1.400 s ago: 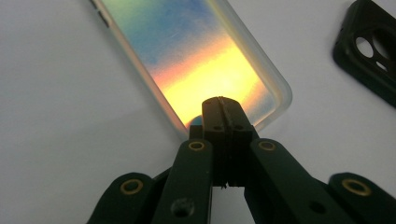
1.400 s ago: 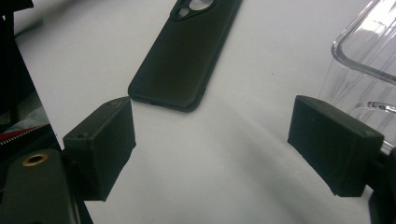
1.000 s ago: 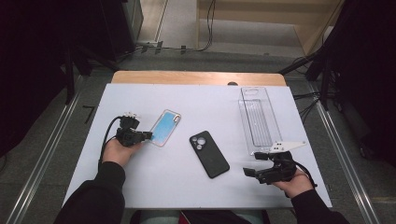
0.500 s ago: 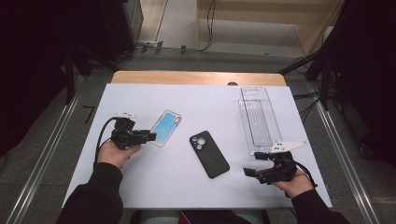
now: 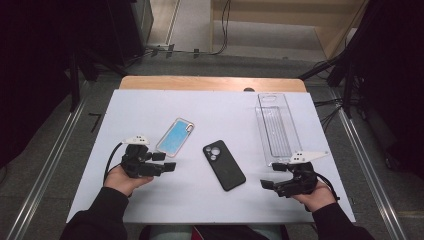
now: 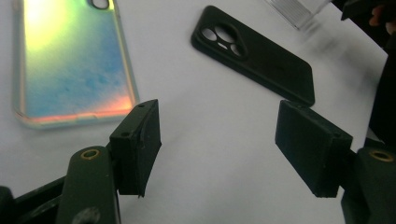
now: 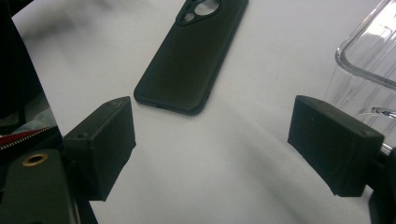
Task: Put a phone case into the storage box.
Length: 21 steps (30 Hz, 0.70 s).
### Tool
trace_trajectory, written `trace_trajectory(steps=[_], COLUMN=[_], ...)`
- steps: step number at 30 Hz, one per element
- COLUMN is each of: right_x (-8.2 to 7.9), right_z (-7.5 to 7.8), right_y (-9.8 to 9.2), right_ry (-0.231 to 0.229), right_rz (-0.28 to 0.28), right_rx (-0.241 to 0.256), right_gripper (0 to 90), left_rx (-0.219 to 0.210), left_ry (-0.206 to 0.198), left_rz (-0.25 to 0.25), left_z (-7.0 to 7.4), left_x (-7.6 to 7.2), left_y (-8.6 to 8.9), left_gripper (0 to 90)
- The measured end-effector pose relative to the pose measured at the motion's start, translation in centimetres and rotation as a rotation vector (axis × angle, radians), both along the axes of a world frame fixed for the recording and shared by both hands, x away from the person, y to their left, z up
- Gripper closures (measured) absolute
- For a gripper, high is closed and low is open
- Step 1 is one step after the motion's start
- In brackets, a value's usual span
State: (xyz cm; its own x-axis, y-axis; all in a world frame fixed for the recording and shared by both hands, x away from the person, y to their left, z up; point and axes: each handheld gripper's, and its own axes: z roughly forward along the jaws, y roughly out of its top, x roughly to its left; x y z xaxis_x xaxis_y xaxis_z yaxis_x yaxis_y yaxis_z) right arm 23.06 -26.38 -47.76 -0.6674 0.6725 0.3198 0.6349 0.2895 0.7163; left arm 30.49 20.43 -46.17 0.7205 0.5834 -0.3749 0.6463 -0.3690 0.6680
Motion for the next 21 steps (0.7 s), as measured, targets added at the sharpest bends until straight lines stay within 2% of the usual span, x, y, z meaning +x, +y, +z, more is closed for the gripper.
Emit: trace_trajectory(steps=[8, 14, 17, 21], right_x=[0.0, 0.2, 0.2, 0.1], right_z=[0.0, -0.2, -0.2, -0.2], right_y=[0.1, 0.0, 0.1, 0.1], right_ry=[0.002, 0.005, 0.006, 0.009], right_rz=[0.003, 0.007, 0.007, 0.008], right_rx=[0.001, -0.002, -0.003, -0.006], right_gripper=[13.2, 13.1, 13.1, 13.2], left_rx=[0.015, 0.017, 0.022, 0.002], left_ry=[-0.008, 0.021, 0.018, 0.010], left_rz=[-0.032, -0.019, -0.027, -0.031], left_z=[-0.1, -0.2, -0.2, 0.0], left_x=[-1.8, -3.0, -3.3, -3.3], left_y=[0.3, 0.9, 0.9, 0.7], left_gripper=[29.3, 29.3, 29.3, 29.2])
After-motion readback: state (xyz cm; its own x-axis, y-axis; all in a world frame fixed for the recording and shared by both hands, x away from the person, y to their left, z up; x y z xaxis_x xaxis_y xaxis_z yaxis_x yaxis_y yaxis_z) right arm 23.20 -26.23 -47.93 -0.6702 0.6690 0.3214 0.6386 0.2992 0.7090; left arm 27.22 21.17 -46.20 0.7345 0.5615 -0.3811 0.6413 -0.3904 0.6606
